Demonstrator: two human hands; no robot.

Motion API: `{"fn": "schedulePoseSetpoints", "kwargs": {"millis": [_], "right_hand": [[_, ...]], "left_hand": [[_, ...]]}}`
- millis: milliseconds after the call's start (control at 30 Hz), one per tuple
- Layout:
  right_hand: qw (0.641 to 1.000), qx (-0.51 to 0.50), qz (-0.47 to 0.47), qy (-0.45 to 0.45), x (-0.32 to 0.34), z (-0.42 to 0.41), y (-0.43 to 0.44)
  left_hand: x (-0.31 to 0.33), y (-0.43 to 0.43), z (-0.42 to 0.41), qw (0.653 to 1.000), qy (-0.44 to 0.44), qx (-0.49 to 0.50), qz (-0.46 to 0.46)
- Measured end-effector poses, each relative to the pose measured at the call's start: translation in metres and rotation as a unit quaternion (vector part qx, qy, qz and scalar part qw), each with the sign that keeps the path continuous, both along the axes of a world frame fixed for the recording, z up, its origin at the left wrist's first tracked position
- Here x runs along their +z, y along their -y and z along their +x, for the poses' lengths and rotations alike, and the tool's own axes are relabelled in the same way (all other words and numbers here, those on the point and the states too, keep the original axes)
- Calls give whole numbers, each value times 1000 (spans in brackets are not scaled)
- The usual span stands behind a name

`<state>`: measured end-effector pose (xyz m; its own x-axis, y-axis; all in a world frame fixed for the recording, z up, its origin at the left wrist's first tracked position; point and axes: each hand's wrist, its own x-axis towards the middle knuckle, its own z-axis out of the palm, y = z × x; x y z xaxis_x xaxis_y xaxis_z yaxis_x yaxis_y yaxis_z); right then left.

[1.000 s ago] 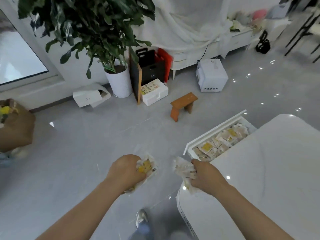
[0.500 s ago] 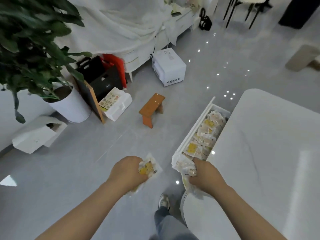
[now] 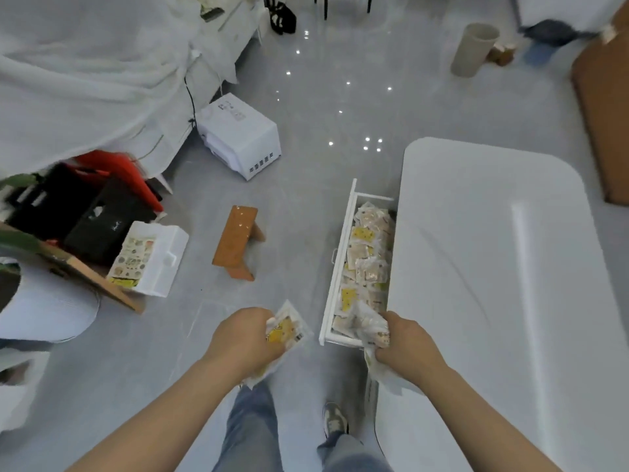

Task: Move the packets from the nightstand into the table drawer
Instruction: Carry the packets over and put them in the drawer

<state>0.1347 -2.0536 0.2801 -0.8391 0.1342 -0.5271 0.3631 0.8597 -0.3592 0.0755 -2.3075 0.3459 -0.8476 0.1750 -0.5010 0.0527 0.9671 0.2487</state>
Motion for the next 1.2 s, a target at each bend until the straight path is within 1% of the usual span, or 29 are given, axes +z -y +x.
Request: {"fn": "schedulePoseSetpoints", "kwargs": {"millis": [233,433,533,700,833,967,1100,1200], "right_hand": [[996,-82,24,23,-6,-42,38],[981,-189,37,26,2,-67,71],[970,-239,32,29,1,-74,81],[947,-317,25,37,-12,-93,79],[933,-356,18,43,-26,-118,62],[911,-410,6,43,-38,-141,40],[895,-444,-7,50,-48,-161,21],[877,-478,-5,59,-57,-172,11]], "left_hand": [[-7,32,-102,994,6,-111,-1],[-6,42,-180,972,13,-234,-10],[-14,33,-207,963,25,-269,-3],[-32,1,-252,948,47,-315,22],[-44,-40,-290,933,66,-354,5],[-53,-86,-320,918,91,-386,-6],[-72,-125,-344,905,112,-411,-5],[-90,-149,-361,888,137,-439,0]]}}
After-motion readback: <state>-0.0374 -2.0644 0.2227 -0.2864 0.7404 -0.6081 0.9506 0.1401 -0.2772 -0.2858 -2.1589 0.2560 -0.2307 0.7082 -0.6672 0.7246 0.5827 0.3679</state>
